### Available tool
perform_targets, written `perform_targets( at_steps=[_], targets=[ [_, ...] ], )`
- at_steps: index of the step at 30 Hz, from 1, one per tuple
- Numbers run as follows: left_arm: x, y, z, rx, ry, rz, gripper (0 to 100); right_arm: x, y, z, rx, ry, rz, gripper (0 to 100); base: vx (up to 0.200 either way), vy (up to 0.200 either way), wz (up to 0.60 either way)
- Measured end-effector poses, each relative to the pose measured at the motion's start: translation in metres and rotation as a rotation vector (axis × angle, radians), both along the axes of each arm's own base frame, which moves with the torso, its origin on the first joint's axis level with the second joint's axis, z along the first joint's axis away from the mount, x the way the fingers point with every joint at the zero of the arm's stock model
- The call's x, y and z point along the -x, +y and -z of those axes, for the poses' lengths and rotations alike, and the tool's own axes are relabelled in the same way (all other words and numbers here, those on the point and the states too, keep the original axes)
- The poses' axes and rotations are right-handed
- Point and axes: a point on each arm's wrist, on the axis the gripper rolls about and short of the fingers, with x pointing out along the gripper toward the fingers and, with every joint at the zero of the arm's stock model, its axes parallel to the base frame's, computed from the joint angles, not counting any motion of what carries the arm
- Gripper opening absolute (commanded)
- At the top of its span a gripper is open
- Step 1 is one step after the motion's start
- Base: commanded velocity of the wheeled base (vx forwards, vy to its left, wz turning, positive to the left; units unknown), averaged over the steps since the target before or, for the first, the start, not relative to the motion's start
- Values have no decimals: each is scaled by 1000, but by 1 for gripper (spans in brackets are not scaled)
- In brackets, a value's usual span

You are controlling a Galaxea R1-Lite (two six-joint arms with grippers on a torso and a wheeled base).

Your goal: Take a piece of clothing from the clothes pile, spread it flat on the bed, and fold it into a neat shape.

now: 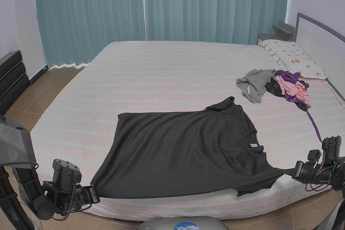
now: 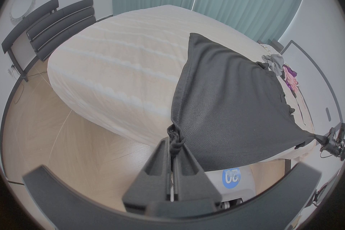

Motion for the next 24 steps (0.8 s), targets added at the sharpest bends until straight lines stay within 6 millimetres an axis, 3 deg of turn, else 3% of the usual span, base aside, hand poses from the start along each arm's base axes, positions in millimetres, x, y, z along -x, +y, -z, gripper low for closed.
perform_targets(
  at_steps=[3, 4, 7, 8, 16, 24],
  targets=[
    [0, -1, 2, 0, 9, 2, 0, -2, 0, 4, 2, 15, -7, 0, 0, 0, 0],
    [0, -1, 3, 0, 13, 3, 100, -3, 0, 6, 4, 23, -13, 0, 0, 0, 0],
    [0, -2, 6, -1, 30, 5, 100, -7, 1, 12, 14, 44, -33, 0, 0, 0, 0],
    [0, -2, 8, -3, 36, 6, 100, -9, 1, 15, 17, 52, -39, 100, 0, 0, 0],
    [-4, -6, 16, 5, 58, 3, 100, -25, 0, 30, 12, 92, -51, 100, 0, 0, 0],
    [-15, -8, 13, 39, 15, -26, 100, -47, -1, 21, 3, 18, -36, 100, 0, 0, 0]
  ],
)
